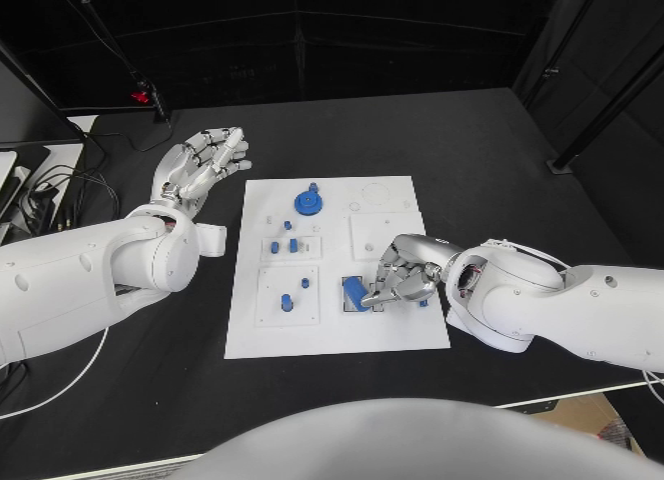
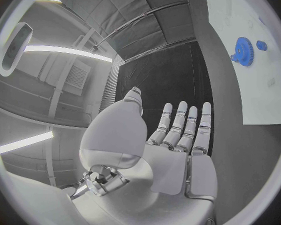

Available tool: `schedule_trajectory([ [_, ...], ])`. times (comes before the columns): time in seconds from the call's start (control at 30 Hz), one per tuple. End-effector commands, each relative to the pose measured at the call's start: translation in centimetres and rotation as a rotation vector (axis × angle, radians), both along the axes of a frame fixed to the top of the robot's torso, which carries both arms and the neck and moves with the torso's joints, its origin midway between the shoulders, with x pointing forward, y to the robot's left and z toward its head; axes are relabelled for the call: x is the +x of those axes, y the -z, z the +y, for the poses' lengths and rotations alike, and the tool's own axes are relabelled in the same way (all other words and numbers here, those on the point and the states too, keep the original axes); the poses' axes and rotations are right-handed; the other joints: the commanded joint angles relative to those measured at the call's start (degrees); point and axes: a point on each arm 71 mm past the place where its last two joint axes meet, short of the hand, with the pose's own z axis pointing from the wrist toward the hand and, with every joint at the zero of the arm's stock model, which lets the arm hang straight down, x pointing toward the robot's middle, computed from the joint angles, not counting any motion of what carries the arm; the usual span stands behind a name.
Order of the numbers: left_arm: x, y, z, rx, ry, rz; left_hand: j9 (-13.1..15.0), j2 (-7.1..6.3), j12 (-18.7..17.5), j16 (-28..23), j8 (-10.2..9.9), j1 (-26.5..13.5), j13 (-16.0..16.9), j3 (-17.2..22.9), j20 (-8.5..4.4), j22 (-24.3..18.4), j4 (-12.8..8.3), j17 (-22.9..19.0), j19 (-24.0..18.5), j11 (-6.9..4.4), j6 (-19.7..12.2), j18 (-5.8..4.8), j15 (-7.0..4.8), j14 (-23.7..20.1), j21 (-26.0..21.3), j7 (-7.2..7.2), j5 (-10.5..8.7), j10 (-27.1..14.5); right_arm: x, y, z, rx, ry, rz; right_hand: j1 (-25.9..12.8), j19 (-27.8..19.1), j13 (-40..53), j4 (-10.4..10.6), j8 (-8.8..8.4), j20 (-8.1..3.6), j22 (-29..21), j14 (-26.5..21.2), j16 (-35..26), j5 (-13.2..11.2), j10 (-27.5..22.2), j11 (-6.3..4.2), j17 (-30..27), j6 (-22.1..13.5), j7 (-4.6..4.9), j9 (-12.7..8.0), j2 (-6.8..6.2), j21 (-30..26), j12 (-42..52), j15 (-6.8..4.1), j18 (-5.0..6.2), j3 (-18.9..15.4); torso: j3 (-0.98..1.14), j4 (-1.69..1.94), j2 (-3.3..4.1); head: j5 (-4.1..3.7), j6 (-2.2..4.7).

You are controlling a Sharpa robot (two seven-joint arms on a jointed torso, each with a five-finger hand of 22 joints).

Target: Assemble the parts on the task board

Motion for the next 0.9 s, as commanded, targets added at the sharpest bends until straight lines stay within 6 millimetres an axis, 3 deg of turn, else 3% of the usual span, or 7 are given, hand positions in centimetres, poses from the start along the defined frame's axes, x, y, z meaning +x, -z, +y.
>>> schedule_trajectory([
  [0.03, -0.2, -1.03, -0.04, -0.036, 0.011, -0.132, -0.05, 0.3, 0.19, 0.2, 0.24, 0.01, -0.05, -0.31, 0.02, -0.01, 0.0, -0.04, -0.2, 0.09, -0.28, 0.18, -0.09, -0.28, -0.18, 8.37, 0.17, -0.35, 0.05, -0.06, 0.11, -0.019, -0.006, -0.016, 0.57, 5.96, 15.08, 0.04, 0.21, -0.38, 15.08, 6.16, 0.14, 0.04, 6.17, -0.37, 15.09, -0.5, 0.14, 0.08, 0.21, 0.19, 0.15, -0.41, -0.43, 0.37, 0.0, 0.03, -0.03, -0.03, 0.01],
  [0.33, -0.19, -1.01, -0.12, -0.036, 0.013, -0.13, -0.05, 0.3, 0.19, 0.2, 0.24, 0.01, -0.05, -0.31, 0.02, -0.01, 0.0, -0.04, -0.2, 0.09, -0.28, 0.18, -0.09, -0.28, -0.18, 8.37, 0.17, -0.35, 0.17, -0.06, 0.39, -0.012, -0.002, -0.023, -0.1, 5.96, 15.08, 0.05, 0.31, -0.4, 15.08, 6.16, 0.14, 0.07, 6.17, -0.3, 15.09, -0.84, 0.22, 0.38, 1.08, 0.19, 0.15, -0.39, -0.43, 0.7, 0.07, 0.15, -0.05, -0.03, 0.01],
  [0.7, -0.19, -0.98, -0.25, -0.037, 0.015, -0.129, -0.05, 0.3, 0.19, 0.2, 0.24, 0.01, -0.05, -0.31, 0.02, -0.01, 0.0, -0.04, -0.2, 0.09, -0.28, 0.18, -0.09, -0.28, -0.18, 8.37, 0.17, -0.35, 0.17, -0.03, 1.04, -0.011, -0.004, -0.019, -0.44, 5.96, 15.08, 0.01, 0.41, -0.39, 15.08, 6.16, 0.14, 0.07, 6.17, -0.27, 15.09, -1.05, 0.25, 0.6, 1.78, 0.19, 0.15, -0.38, -0.43, 0.93, -0.03, -0.09, 0.0, 0.18, 0.01],
  [0.9, -0.19, -0.97, -0.3, -0.037, 0.016, -0.128, -0.05, 0.31, 0.19, 0.2, 0.24, 0.01, -0.05, -0.31, 0.02, -0.01, 0.0, -0.04, -0.2, 0.09, -0.28, 0.18, -0.09, -0.28, -0.18, 8.37, 0.17, -0.35, 0.26, -0.1, 1.05, -0.002, 0.009, -0.03, -0.62, 5.96, 15.08, -0.03, 0.55, -0.38, 15.08, 6.16, 0.14, 0.15, 6.17, -0.26, 15.09, -1.17, 0.24, 0.84, 2.48, 0.19, 0.15, -0.37, -0.43, 1.14, 0.0, -0.02, 0.02, 0.07, 0.01],
])
